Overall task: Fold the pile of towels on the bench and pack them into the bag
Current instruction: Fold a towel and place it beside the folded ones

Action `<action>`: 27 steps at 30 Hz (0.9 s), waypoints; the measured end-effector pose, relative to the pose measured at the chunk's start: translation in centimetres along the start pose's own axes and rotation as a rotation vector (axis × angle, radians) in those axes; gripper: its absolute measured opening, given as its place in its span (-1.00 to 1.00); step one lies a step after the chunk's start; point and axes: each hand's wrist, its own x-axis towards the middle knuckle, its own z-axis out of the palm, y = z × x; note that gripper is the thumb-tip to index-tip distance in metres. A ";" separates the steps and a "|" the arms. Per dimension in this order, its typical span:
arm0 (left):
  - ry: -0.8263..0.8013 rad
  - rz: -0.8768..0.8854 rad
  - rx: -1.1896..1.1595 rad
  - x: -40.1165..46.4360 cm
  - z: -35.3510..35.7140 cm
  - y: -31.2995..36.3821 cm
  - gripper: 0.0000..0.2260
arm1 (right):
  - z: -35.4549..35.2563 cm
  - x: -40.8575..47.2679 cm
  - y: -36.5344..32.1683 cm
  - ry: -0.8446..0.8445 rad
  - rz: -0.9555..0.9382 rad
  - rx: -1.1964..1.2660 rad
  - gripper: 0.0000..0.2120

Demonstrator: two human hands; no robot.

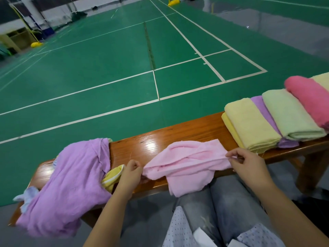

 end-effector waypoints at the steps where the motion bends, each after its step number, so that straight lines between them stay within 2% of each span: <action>1: -0.026 0.038 0.013 -0.2 0.1 -0.1 -0.90 | -0.1 0.1 0.1 -0.001 0.004 0.000 -0.85; 6: -0.185 0.220 0.132 -0.4 -0.2 -0.6 -0.77 | -0.1 0.3 0.0 -0.023 0.011 -0.006 -0.92; 9: -0.196 0.419 0.465 0.2 -0.7 -0.9 -0.69 | -0.3 0.3 0.0 -0.021 0.018 -0.016 -0.92; 12: -0.098 0.532 0.678 1.1 -1.2 -0.9 -0.71 | -0.7 0.3 0.0 -0.011 0.020 -0.019 -0.92; 18: 0.033 0.674 0.811 1.8 -3.4 1.1 -0.81 | -2.4 1.5 -1.2 0.022 -0.034 -0.058 -0.89; 22: 0.053 0.786 0.930 1.7 -5.5 2.7 -0.85 | -4.0 2.9 -3.3 0.058 -0.100 -0.167 -0.91; 25: 0.087 0.886 0.994 1.7 -7.2 5.1 -0.93 | -4.9 4.1 -5.8 0.076 -0.194 -0.190 -0.91; 27: 0.183 0.918 0.966 1.9 -8.7 7.6 -0.92 | -5.5 5.1 -8.0 0.098 -0.283 -0.148 -0.89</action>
